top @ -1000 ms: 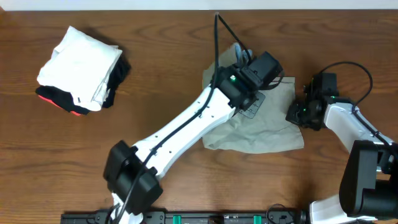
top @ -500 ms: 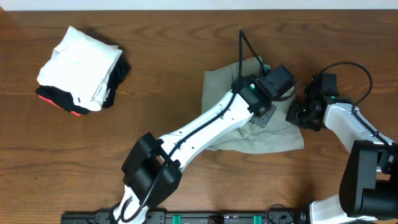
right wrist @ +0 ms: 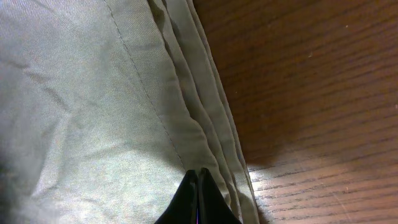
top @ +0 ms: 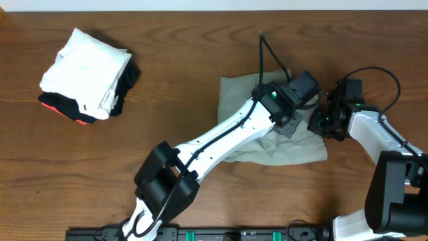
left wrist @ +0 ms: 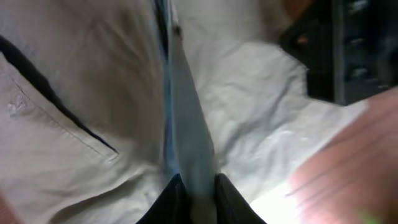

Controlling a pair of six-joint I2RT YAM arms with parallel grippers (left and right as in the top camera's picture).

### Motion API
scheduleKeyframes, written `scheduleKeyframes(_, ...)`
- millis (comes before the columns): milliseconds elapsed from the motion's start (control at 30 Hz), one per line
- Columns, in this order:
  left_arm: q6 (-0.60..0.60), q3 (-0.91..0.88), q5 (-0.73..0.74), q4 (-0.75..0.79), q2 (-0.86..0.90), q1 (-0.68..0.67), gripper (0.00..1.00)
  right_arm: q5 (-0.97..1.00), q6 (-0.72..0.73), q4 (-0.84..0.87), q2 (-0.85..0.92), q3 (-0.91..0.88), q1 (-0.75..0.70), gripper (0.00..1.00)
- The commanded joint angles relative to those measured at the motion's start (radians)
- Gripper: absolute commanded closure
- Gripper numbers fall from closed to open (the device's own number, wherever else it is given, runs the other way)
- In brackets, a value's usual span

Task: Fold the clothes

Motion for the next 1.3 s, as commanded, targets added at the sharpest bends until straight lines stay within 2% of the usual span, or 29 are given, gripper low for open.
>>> scheduleKeyframes(0,-0.006,0.006,0.087,0.018,0.01,-0.004,0.83,0.011,-0.014,-0.002,-0.011,-0.008,-0.006,0.99)
scheduleKeyframes(133,-0.005,0.006,0.15,0.031,0.01,-0.004,0.83,0.011,-0.014,-0.002,-0.011,-0.008,-0.006,0.99)
scheduleKeyframes(167,-0.005,0.007,0.156,0.031,0.01,-0.004,0.77,0.011,-0.015,-0.002,-0.011,-0.008,-0.006,0.99)
scheduleKeyframes(300,-0.001,0.012,0.149,0.024,-0.009,0.007,0.76,0.01,-0.016,0.001,-0.011,-0.006,-0.006,0.99)
scheduleKeyframes(400,-0.007,0.012,0.04,-0.007,-0.053,0.037,0.77,-0.014,-0.056,-0.043,-0.037,0.039,-0.01,0.98)
scheduleKeyframes(533,-0.036,0.012,-0.127,-0.076,-0.108,0.106,0.76,-0.031,-0.102,-0.187,-0.112,0.172,-0.01,0.96)
scheduleKeyframes(633,-0.072,0.012,-0.135,-0.135,-0.12,0.185,0.76,-0.123,-0.165,-0.303,-0.177,0.282,-0.01,0.94)
scheduleKeyframes(733,-0.124,0.002,-0.12,-0.179,-0.113,0.258,0.76,-0.262,-0.196,-0.348,-0.221,0.312,-0.008,0.95)
scheduleKeyframes(800,-0.124,-0.014,-0.053,-0.185,-0.109,0.302,0.76,-0.327,-0.196,-0.368,-0.231,0.31,-0.007,0.99)
scheduleKeyframes(933,-0.116,-0.055,0.058,-0.184,-0.108,0.353,0.77,-0.404,-0.232,-0.372,-0.228,0.262,0.005,0.99)
scheduleKeyframes(1067,-0.09,-0.093,0.061,-0.169,-0.108,0.357,0.77,-0.436,-0.267,-0.312,-0.228,0.171,0.012,0.99)
scheduleKeyframes(1267,-0.09,-0.161,0.093,-0.113,-0.107,0.356,0.77,-0.503,-0.288,-0.126,-0.228,-0.005,0.012,0.99)
